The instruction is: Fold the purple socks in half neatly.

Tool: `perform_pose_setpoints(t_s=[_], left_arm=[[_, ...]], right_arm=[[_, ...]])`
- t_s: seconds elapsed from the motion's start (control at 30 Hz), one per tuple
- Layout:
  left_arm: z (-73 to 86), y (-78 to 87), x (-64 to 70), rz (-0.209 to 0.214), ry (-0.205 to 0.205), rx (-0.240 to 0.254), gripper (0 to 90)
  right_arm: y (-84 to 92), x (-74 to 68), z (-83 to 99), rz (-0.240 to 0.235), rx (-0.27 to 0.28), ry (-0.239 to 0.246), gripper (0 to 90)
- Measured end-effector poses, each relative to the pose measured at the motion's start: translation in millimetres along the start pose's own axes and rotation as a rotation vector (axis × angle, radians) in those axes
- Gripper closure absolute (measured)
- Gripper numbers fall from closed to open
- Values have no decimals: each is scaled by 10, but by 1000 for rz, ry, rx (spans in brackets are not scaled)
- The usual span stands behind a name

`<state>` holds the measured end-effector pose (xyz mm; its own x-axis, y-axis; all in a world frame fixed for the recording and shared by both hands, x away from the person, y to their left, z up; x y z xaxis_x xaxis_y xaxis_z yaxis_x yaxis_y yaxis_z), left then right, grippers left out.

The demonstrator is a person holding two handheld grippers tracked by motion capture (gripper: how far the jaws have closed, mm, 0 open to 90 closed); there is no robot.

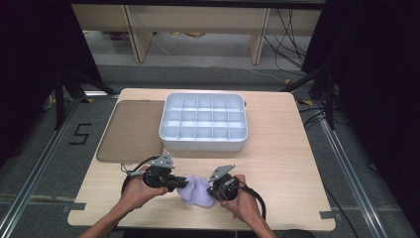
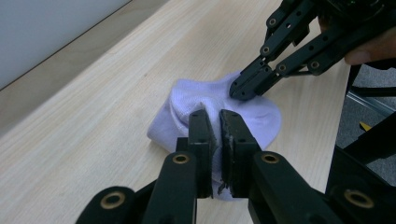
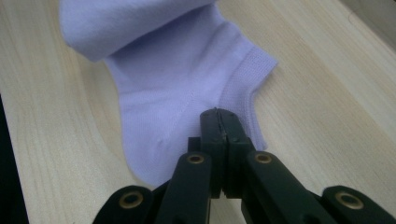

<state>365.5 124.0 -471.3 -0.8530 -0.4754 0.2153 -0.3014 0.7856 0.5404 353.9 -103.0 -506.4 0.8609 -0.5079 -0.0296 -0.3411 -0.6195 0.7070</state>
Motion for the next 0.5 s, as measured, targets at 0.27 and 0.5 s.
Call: perform_pose_setpoints(t_s=[0.27,0.5], left_arm=[[-18,-195,27,9,-22,-39,827],[-7,-255,32,4,-7,-44,805]], right_arm=[[3,3,9,0,2,-18,900],[41,17,-2,-2,12,-23,889]])
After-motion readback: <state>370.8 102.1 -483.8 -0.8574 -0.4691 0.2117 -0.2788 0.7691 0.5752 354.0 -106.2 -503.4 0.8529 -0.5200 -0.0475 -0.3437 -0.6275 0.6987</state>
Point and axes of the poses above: each handheld gripper's, and its own axes: y roughly backward along the jaws, z roughly out of its underside, x roughly to its right, the point moved 1 cm from there along -y, roughly forward along the jaws, and after that the axes turned 9 degrees about x, right-handed, at the moved point
